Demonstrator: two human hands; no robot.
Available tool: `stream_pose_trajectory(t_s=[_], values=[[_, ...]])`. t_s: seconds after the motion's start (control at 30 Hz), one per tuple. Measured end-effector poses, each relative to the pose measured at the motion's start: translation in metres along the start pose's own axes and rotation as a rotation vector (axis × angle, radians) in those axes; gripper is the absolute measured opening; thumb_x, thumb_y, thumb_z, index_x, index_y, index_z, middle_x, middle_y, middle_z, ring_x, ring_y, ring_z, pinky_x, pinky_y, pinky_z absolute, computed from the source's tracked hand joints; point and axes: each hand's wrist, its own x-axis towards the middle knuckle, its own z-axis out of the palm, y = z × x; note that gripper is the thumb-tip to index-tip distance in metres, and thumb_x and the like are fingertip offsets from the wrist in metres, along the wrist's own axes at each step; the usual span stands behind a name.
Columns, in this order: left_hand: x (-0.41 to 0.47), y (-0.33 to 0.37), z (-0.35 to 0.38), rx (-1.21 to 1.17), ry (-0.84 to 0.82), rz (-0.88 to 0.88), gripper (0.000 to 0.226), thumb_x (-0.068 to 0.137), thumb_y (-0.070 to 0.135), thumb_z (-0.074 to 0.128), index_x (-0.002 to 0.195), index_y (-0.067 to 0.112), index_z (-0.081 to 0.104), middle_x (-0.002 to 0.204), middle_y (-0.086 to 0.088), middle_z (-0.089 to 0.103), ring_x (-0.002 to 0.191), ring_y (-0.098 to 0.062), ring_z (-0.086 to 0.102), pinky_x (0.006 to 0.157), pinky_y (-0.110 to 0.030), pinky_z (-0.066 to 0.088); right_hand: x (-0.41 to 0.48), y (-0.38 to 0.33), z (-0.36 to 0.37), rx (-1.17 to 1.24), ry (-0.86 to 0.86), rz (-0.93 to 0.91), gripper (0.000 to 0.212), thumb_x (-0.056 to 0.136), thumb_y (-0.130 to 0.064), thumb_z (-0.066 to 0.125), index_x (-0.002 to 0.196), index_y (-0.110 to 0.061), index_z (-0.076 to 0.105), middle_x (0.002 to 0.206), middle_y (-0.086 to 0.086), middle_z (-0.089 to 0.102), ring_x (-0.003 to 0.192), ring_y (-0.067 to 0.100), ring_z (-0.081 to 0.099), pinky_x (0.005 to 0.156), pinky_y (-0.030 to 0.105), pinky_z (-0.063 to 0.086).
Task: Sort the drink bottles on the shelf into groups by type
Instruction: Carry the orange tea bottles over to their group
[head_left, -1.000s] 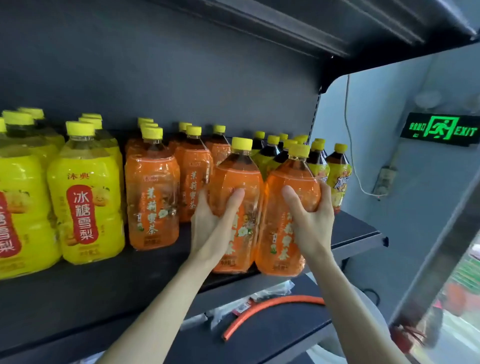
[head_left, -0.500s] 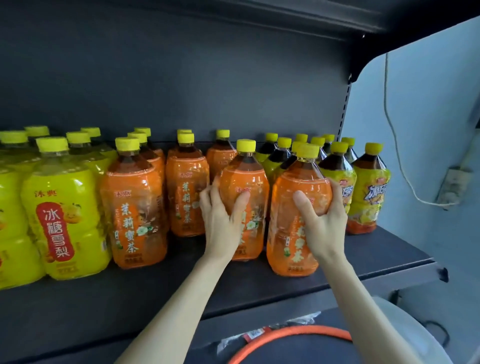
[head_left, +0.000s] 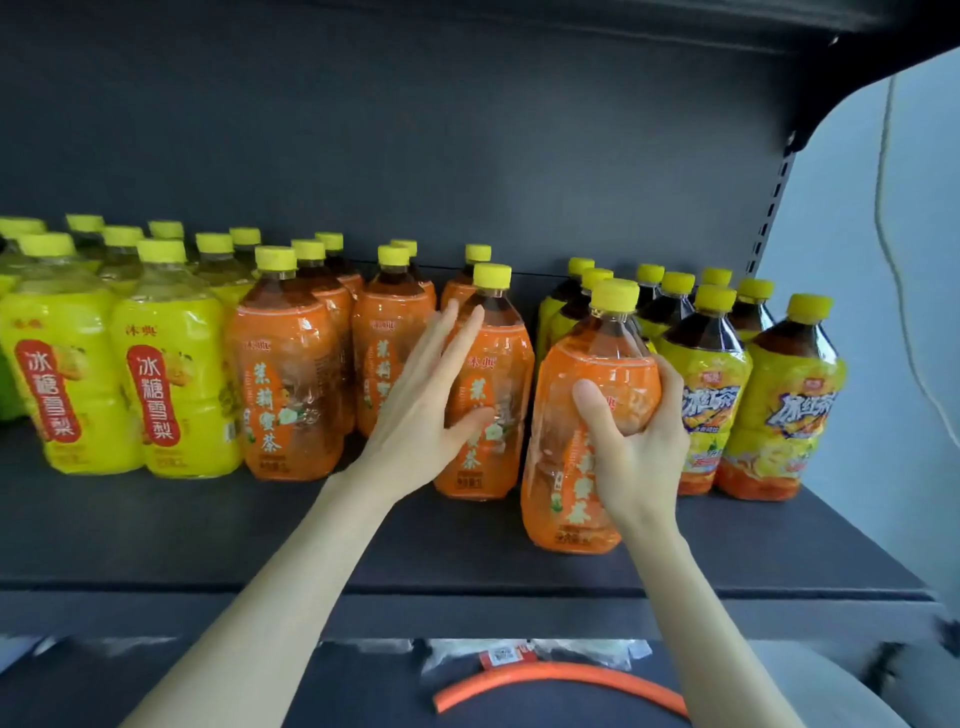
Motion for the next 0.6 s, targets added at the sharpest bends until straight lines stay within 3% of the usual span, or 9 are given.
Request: stream_pose_trajectory(t_s=[0.1,0.2,0.43,0.6], values=[[0.011,-0.004,-0.004,0.027,-0.019,-0.028,0.083,0.083,0.022,0.069,0.147,0.033,0.018,0.157,0.006,0.009,0.143,-0.012,0.009,0.111,-0.042,0.025,0.000,0.001,0.000,0.001,0.000,0.000,0.093,0.058,-0.067,0.063,0.137,-0.024,0.039,0.102,-0.023,0.056,0.085,-0.018,0.058,0.068,0.005,0.049],[0.020,-0.013,-0.003,0.118,-0.024,-0.069,0.080,0.083,0.024,0.069,0.147,0.029,0.021,0.156,0.003,0.012,0.143,-0.019,0.015,0.110,-0.042,0.026,0.000,0.001,0.000,-0.003,0.004,0.015,0.092,0.057,-0.069,0.063,0.136,-0.028,0.038,0.104,-0.023,0.057,0.088,-0.013,0.060,0.071,0.008,0.051],[0.040,-0.031,0.015,0.394,0.051,0.017,0.081,0.084,0.030,0.068,0.149,0.023,0.021,0.155,-0.007,0.022,0.143,-0.026,0.019,0.113,-0.037,-0.003,0.001,0.001,0.001,-0.011,0.022,0.013,0.093,0.057,-0.069,0.063,0.136,-0.027,0.039,0.105,-0.019,0.061,0.092,-0.004,0.063,0.075,0.013,0.054],[0.053,-0.042,0.020,0.538,0.048,0.050,0.080,0.083,0.036,0.068,0.148,0.019,0.024,0.153,-0.012,0.027,0.143,-0.028,0.021,0.112,-0.043,-0.012,0.001,0.002,0.002,-0.009,0.026,0.012,0.088,0.058,-0.069,0.063,0.133,-0.031,0.039,0.108,-0.014,0.062,0.093,-0.001,0.064,0.076,0.015,0.055]])
